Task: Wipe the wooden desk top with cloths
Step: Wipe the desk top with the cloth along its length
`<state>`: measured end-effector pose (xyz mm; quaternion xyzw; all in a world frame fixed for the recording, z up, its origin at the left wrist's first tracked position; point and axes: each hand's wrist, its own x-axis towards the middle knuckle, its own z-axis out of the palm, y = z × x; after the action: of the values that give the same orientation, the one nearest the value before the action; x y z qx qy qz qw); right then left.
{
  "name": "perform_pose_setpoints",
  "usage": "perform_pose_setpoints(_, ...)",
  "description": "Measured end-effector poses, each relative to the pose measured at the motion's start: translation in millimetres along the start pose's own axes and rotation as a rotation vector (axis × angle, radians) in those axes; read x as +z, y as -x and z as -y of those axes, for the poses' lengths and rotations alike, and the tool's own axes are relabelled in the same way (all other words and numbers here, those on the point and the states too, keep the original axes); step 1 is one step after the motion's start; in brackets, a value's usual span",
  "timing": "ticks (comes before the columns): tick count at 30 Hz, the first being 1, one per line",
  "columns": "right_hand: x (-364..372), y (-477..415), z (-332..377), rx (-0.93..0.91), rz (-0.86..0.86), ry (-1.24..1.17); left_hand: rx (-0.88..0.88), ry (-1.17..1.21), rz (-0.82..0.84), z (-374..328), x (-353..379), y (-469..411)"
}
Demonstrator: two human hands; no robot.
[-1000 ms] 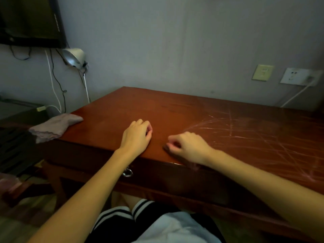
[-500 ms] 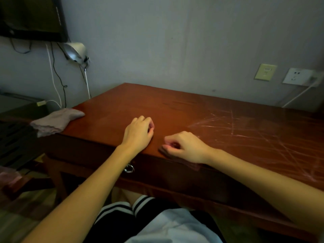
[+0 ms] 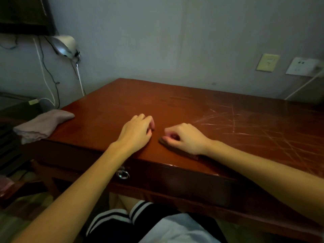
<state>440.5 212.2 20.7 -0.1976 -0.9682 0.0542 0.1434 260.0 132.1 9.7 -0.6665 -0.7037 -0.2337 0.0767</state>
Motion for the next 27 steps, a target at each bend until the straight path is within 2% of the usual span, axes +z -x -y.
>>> perform_pose_setpoints(3, -13.2, 15.9, -16.6, -0.122, 0.11, -0.037, 0.039, 0.011, 0.034, -0.3, 0.7, -14.7)
perform_pose_setpoints(5, -21.2, 13.3, -46.2, -0.045, 0.118, -0.023, 0.049, 0.024, 0.046, 0.1, 3.1, -21.8)
perform_pose_setpoints(8, -23.5, -11.0, -86.5, 0.175, 0.038, 0.017, 0.058, 0.042, 0.049, 2.5, 7.5, -27.7)
perform_pose_setpoints(11, -8.8, -45.5, -86.1, 0.27, -0.012, 0.095, 0.05, 0.045, 0.041, 5.1, 11.2, -36.6)
perform_pose_setpoints(15, 2.2, -40.6, -44.5, 0.097, -0.014, 0.046, 0.025, 0.023, 0.037, 8.2, 16.6, -59.7)
perform_pose_setpoints(17, -3.2, -15.2, -32.7, -0.031, 0.039, -0.022, 0.026, 0.033, 0.039, 5.6, 21.5, -73.6)
perform_pose_setpoints(19, -12.9, 8.2, -39.6, -0.072, 0.111, -0.061, 0.027, 0.041, 0.044, -0.4, 27.9, -84.4)
perform_pose_setpoints(21, -22.8, 17.4, -68.4, 0.001, 0.102, -0.022, 0.029, 0.049, 0.028, -4.4, 35.5, -89.4)
perform_pose_setpoints(23, -28.9, 12.8, -106.9, 0.159, 0.056, 0.015, 0.031, 0.061, 0.001, -3.9, 41.3, -88.4)
perform_pose_setpoints(25, -29.0, -4.4, -141.8, 0.324, 0.019, 0.04, 0.034, 0.078, -0.025, -1.3, 44.2, -85.8)
perform_pose_setpoints(27, -22.5, -28.7, -158.1, 0.4, -0.021, 0.097, 0.046, 0.078, -0.047, -0.3, 44.5, -84.0)
